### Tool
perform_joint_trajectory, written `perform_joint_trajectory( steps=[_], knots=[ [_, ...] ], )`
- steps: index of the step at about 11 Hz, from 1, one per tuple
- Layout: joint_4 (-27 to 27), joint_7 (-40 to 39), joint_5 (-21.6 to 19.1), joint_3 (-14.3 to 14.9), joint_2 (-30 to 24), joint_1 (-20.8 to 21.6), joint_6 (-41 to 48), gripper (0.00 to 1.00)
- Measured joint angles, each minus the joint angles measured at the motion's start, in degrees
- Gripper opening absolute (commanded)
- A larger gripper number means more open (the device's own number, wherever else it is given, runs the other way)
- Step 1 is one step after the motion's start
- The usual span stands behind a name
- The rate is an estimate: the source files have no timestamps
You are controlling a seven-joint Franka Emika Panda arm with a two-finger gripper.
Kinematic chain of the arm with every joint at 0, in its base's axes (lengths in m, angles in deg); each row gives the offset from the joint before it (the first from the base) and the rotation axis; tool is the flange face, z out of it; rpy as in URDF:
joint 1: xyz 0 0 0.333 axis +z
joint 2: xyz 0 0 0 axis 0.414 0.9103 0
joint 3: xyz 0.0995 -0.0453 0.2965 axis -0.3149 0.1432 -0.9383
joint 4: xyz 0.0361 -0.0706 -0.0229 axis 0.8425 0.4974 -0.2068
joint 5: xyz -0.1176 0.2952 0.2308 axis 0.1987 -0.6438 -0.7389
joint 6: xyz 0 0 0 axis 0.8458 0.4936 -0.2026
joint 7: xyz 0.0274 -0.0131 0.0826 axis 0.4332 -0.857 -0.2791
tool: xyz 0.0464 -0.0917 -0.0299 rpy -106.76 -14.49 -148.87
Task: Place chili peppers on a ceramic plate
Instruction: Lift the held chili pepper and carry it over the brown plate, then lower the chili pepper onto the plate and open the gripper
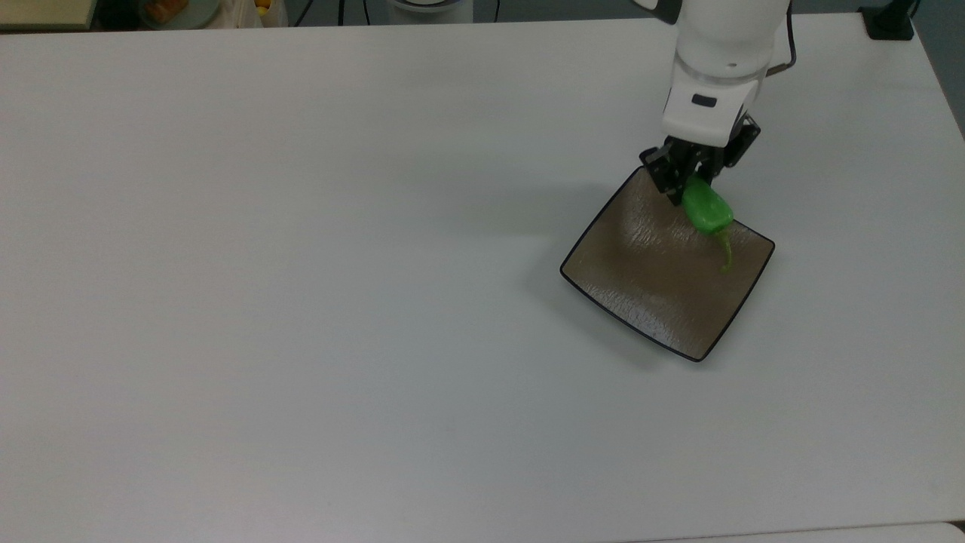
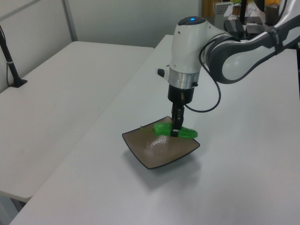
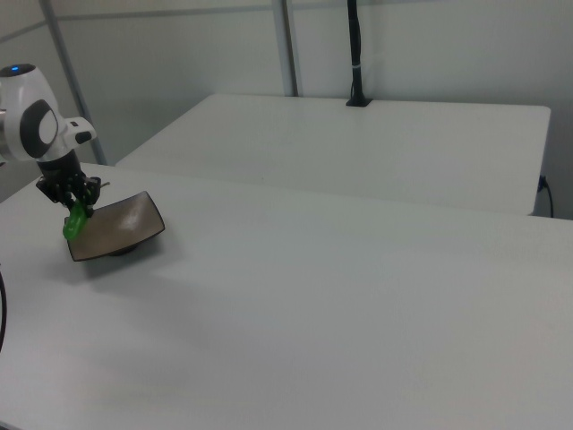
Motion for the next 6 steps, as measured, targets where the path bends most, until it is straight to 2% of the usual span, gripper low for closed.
perform_joint_trajectory(
  steps=[1,2,3,4,6],
  knots=[
    [-0.06,1.29,0.0,0.0,0.77,-0.14,-1.61,0.33],
    [-0.08,2.48,0.0,0.0,1.51,-0.15,-3.16,0.74],
    [-0.1,3.91,0.0,0.0,2.19,-0.14,-4.9,0.83],
    [-0.12,5.35,0.02,-0.01,2.85,-0.14,-6.05,1.0],
    [-0.27,6.2,0.02,0.0,3.48,-0.14,-6.58,1.0]
  ],
)
